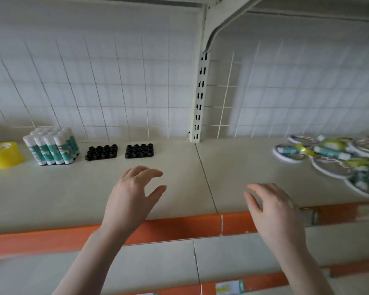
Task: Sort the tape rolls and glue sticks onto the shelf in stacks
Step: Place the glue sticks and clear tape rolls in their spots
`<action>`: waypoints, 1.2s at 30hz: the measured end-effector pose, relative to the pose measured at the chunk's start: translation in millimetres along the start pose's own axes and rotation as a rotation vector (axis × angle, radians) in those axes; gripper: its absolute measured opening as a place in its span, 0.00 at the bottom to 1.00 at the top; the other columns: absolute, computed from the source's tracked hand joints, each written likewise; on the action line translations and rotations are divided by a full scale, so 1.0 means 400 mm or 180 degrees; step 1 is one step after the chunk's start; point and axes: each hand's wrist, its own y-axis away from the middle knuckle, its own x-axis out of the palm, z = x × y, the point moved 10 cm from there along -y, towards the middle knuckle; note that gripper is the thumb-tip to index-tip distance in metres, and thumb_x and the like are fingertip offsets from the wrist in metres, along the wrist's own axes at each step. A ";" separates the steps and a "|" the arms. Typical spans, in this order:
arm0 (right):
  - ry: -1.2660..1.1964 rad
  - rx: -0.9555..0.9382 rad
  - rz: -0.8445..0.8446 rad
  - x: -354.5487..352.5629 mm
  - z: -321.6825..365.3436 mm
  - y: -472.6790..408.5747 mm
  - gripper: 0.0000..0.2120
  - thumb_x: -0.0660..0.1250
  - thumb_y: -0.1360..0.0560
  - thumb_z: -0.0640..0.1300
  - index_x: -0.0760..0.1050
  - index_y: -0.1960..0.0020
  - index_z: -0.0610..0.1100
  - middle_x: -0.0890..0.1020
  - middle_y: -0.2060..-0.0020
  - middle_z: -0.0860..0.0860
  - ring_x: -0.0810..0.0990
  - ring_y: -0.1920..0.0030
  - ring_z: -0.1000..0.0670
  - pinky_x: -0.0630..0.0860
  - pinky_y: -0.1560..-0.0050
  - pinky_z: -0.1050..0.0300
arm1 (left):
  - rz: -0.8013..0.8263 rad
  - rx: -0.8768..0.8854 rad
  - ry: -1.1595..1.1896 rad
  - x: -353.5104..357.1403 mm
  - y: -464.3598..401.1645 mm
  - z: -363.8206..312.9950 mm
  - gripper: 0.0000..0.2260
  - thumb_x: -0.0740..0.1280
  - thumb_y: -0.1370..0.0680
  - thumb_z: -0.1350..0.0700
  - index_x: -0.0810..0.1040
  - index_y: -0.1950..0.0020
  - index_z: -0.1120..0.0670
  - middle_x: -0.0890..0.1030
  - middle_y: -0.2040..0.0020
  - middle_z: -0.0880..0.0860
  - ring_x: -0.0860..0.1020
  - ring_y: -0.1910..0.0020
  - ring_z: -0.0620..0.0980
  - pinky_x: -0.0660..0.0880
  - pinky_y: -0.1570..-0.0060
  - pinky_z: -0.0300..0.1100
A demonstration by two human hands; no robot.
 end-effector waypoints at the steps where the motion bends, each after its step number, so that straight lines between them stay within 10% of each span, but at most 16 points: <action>1: 0.0015 0.0007 -0.0068 -0.014 -0.033 -0.003 0.08 0.76 0.36 0.34 0.81 0.58 0.38 0.81 0.64 0.44 0.81 0.64 0.40 0.78 0.64 0.51 | -0.0002 0.0039 -0.0001 0.016 -0.007 -0.031 0.10 0.75 0.31 0.56 0.82 0.50 0.52 0.80 0.53 0.48 0.78 0.53 0.50 0.71 0.56 0.40; 17: -0.0342 -0.0272 -0.0113 -0.138 -0.698 -0.163 0.04 0.72 0.31 0.35 0.81 0.56 0.39 0.82 0.62 0.45 0.80 0.63 0.40 0.78 0.66 0.51 | -0.0149 -0.0184 -0.0041 0.475 -0.141 -0.577 0.11 0.75 0.31 0.54 0.82 0.50 0.51 0.78 0.54 0.44 0.77 0.52 0.48 0.67 0.56 0.37; 31: 0.0174 -0.0406 0.0514 -0.050 -0.790 -0.296 0.09 0.75 0.35 0.39 0.81 0.56 0.39 0.81 0.66 0.45 0.79 0.66 0.43 0.74 0.70 0.55 | 0.0114 -0.0091 -0.0219 0.593 -0.246 -0.665 0.11 0.72 0.28 0.53 0.81 0.47 0.51 0.79 0.50 0.46 0.77 0.50 0.48 0.66 0.55 0.36; 36: 0.0551 -0.0359 0.1066 0.014 -0.786 -0.335 0.13 0.62 0.23 0.48 0.76 0.42 0.44 0.80 0.53 0.50 0.77 0.54 0.49 0.75 0.55 0.58 | 0.0289 -0.0014 -0.0199 0.625 -0.283 -0.657 0.12 0.71 0.27 0.52 0.80 0.45 0.51 0.79 0.48 0.46 0.76 0.48 0.48 0.66 0.53 0.36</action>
